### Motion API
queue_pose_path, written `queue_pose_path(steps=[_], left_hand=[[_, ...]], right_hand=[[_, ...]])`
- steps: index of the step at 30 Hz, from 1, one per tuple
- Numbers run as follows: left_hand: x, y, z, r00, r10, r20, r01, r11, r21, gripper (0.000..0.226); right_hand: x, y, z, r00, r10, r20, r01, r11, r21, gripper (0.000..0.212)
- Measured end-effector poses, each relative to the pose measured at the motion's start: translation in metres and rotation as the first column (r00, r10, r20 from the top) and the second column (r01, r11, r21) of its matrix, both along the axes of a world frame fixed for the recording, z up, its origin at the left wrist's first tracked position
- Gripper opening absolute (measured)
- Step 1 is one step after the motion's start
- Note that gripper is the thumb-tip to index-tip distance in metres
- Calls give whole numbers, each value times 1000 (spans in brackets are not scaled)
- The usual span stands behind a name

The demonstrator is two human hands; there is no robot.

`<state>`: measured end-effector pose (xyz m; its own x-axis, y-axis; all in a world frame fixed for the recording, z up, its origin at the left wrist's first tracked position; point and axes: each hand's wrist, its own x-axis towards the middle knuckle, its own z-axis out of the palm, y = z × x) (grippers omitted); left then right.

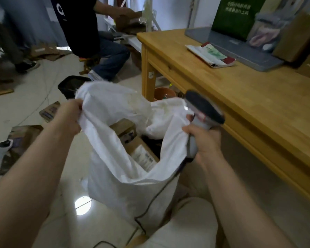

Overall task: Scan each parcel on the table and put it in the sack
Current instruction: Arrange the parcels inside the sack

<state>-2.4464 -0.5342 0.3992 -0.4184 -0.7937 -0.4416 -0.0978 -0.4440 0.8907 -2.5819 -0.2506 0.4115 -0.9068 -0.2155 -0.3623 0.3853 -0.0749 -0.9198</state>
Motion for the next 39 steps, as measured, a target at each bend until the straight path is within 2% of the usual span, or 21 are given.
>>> queue_pose_path(steps=[3,5,7,10,13,15,16,17,19,21,23,24,26,27,28,31,34,35,37,38,39], left_hand=[[13,-2,-31,991,-20,135,14,999,45,42],[7,5,-30,968,-154,198,141,987,79,63],[-5,7,-16,953,-189,236,186,982,35,71],[-23,4,21,990,-89,108,94,995,-42,43],[-14,-3,43,998,-69,1,69,997,-41,32],[1,-8,34,995,-39,88,45,996,-75,37],[10,-10,20,977,7,214,27,987,-156,43],[18,-10,6,931,67,358,36,961,-273,47],[31,-8,-20,793,126,596,187,881,-434,45],[33,-5,-34,612,166,773,372,802,-467,61],[25,4,-34,431,285,857,559,661,-501,86],[17,15,-30,391,312,866,666,554,-500,88],[-3,39,-29,312,267,912,862,324,-389,69],[-9,47,-34,245,213,946,913,279,-299,64],[-10,51,-41,149,161,976,942,277,-189,71],[22,35,-78,-113,57,992,916,392,82,99],[67,26,-113,-278,-44,960,840,474,265,92],[71,27,-123,-310,-102,945,809,494,319,91],[68,24,-146,-292,-167,942,791,512,336,86],[63,30,-146,-259,-155,953,808,505,302,83],[56,39,-135,-186,-113,976,825,522,218,82]], right_hand=[[5,14,-18,977,-62,203,25,984,177,41],[4,15,-22,971,-72,228,31,983,179,51],[-4,9,-13,980,-77,184,51,988,143,57],[-19,2,8,996,-54,76,57,998,-39,63],[-12,1,18,1000,12,-16,-14,983,-186,52],[-3,2,7,1000,2,6,-1,987,-163,48],[0,3,-1,999,-27,42,31,995,-95,49],[4,6,-8,996,-46,79,47,999,-2,48],[10,14,-20,989,-43,142,24,991,135,47],[16,22,-27,984,-48,171,16,983,181,53],[19,28,-29,987,-36,154,4,980,201,52],[19,31,-28,989,-20,143,-11,978,211,46],[19,37,-23,990,21,138,-51,974,219,31],[18,41,-22,990,42,136,-72,971,226,29],[15,47,-22,990,52,130,-83,965,248,31],[2,71,-33,995,-10,99,-24,942,334,41],[-3,91,-48,993,-72,91,27,907,421,38],[-3,94,-53,993,-63,98,13,896,444,37],[-2,92,-60,992,3,123,-62,875,479,34],[-2,90,-60,989,52,136,-113,862,493,31],[-1,87,-57,985,107,134,-161,845,510,30]])
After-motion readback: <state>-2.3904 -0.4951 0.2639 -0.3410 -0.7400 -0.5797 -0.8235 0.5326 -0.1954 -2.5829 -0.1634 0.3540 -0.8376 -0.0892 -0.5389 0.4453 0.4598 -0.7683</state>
